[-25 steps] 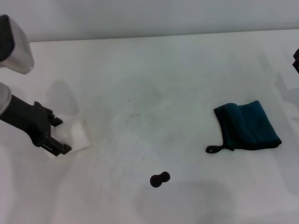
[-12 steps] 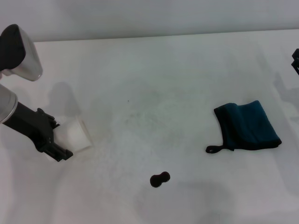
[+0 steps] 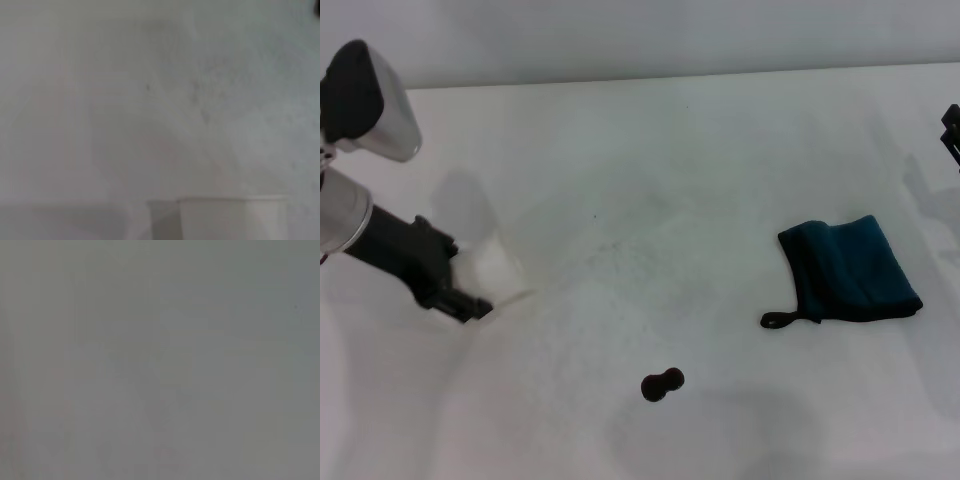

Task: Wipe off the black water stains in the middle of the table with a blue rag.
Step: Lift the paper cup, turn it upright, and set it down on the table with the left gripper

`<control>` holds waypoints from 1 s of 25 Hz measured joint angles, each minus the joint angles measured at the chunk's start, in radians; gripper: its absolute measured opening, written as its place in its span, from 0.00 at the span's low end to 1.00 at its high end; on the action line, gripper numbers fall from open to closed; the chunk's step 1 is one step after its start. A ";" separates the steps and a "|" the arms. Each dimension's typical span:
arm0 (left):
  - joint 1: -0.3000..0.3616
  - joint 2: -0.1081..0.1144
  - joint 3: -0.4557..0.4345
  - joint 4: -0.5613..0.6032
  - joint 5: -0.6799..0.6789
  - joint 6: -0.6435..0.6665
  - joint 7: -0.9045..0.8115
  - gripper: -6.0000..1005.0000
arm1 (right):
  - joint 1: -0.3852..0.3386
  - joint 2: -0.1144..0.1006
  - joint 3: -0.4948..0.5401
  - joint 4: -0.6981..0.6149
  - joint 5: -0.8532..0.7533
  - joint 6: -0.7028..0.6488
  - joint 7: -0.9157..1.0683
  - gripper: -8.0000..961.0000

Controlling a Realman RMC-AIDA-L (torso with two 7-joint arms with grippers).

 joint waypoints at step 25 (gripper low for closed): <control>0.368 -0.004 -0.001 0.181 -0.919 -0.051 0.501 0.65 | 0.010 0.000 -0.005 -0.051 0.000 0.000 -0.006 0.78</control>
